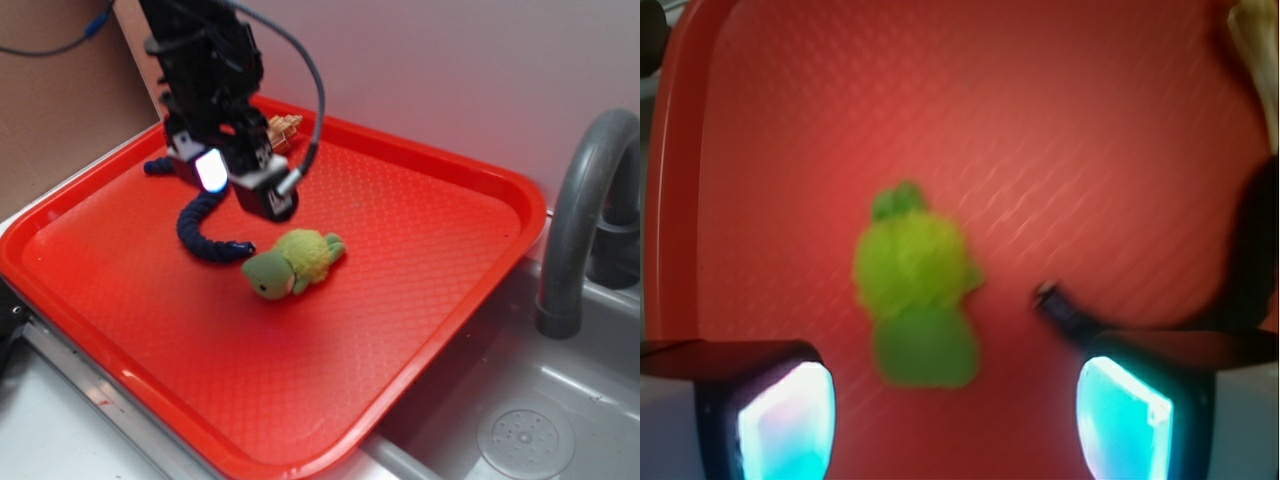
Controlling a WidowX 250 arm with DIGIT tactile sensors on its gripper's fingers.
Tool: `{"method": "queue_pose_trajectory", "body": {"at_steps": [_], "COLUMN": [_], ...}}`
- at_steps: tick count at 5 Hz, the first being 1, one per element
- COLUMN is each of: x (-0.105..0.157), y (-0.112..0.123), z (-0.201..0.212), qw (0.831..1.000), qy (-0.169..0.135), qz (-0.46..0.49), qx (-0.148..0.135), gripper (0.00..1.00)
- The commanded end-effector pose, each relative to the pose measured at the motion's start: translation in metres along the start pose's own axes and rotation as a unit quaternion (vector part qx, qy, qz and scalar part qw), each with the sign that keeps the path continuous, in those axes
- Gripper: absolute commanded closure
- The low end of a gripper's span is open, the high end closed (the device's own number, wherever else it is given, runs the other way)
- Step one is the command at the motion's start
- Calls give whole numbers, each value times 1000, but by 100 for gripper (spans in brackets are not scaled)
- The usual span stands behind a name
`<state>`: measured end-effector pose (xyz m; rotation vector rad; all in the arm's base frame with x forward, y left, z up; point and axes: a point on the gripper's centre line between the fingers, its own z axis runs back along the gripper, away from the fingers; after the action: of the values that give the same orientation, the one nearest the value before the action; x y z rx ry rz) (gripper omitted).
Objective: Grab the green animal.
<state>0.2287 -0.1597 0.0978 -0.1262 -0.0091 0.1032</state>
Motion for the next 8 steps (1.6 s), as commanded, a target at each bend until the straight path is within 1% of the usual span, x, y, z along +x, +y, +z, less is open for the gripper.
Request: {"method": "queue_pose_trajectory", "body": {"at_steps": [1,2,3,4,5,6,7,8], "x": [-13,-8,-2,10,11,7,2,1], "y": [-21,-22,-9,2,-5,-13,-14,14], "z": [-22,-29,-38,-51,-63,-63,-34,20], "qw": [1000,1000,999,998,997,996,996,998], "qy": [-3,-7,-4,6,14,16,14,9], "qz": [3,6,21,32,19,9,-33,-43], "qx": [13,19,43,47,74,85,81,47], "gripper": [0,0,0,0,94,100,100,100]}}
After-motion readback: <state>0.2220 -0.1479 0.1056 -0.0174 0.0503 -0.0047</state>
